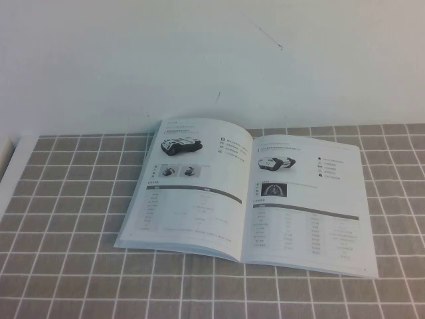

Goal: Close book
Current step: 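Close the open booklet and leave it lying on the table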

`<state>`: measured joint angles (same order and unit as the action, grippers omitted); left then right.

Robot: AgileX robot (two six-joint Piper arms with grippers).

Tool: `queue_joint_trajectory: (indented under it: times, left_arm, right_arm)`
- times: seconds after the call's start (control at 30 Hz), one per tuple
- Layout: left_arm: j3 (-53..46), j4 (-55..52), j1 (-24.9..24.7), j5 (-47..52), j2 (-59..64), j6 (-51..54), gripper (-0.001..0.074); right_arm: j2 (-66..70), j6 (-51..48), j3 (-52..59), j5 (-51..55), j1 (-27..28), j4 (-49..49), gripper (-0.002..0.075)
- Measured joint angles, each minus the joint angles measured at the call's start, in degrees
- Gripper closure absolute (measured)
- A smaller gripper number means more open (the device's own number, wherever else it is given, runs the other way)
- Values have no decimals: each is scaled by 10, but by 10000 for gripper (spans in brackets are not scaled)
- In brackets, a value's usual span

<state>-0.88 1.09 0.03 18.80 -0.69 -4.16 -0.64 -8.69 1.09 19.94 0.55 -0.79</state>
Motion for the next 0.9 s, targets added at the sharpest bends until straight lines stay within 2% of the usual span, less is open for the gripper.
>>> queue_joint_trajectory:
  times: [0.47,0.9]
  left_arm:
    - [0,0,0,-8,0,0,737]
    - [-4,0,0,-209,0,0,738]
  right_arm:
    - [0,0,0,0,0,0,729]
    - [0,0,0,0,0,0,729]
